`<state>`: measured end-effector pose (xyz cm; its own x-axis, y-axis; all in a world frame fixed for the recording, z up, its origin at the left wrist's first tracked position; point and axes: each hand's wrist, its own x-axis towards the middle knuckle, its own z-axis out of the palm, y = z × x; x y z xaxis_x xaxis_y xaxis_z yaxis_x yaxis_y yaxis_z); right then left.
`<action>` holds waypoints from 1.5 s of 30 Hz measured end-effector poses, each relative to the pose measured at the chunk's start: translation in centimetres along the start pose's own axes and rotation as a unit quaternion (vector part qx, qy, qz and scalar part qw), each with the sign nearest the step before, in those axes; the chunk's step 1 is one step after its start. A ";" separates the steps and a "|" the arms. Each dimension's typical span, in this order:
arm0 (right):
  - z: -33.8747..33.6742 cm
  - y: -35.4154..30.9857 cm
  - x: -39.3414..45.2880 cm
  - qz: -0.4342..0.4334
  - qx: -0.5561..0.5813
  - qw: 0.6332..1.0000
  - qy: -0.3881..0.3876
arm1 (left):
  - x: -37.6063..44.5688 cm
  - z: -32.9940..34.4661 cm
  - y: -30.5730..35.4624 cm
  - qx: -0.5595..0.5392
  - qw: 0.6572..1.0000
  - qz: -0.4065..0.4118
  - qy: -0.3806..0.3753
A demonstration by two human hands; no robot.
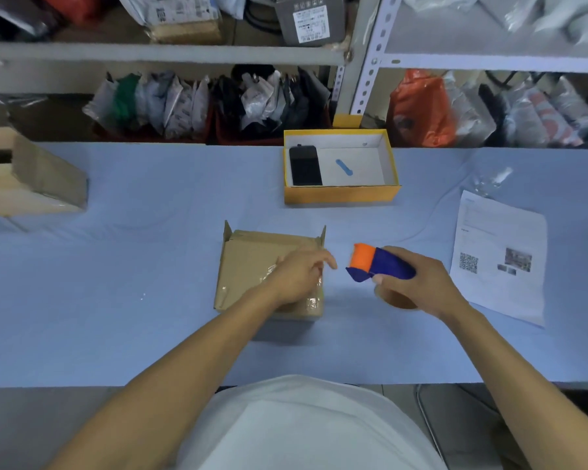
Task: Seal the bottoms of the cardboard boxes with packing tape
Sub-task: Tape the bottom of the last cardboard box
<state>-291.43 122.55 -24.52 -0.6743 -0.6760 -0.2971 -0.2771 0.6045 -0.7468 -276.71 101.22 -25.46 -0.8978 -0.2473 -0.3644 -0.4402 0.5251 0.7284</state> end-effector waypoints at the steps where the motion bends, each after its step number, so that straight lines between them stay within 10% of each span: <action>1: 0.3 -0.7 -0.2 -0.022 0.018 1.000 -0.011 | -0.6 -0.5 -0.3 -0.118 0.992 -0.008 0.042; 11: 3.1 -4.3 -0.4 -0.108 0.033 0.992 -0.057 | -4.3 -0.9 -0.3 -0.477 0.866 -0.138 0.054; 23: 3.8 -5.4 -0.7 -0.127 0.044 0.988 -0.076 | -5.2 -1.7 -1.5 -0.563 0.807 -0.176 0.023; 29: 3.6 -5.1 -1.0 -0.145 -0.023 0.985 -0.090 | -4.9 -1.7 -1.2 -0.143 0.966 -0.150 0.153; 45: 2.6 0.6 -1.1 -0.119 -0.161 0.975 -0.096 | -5.4 -1.5 -2.4 0.171 0.937 -0.270 0.144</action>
<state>-289.01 122.57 -26.18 -0.4334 -0.8607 -0.2670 -0.6317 0.5015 -0.5912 -270.82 100.07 -24.35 -0.5332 -0.7355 -0.4179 -0.8456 0.4786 0.2365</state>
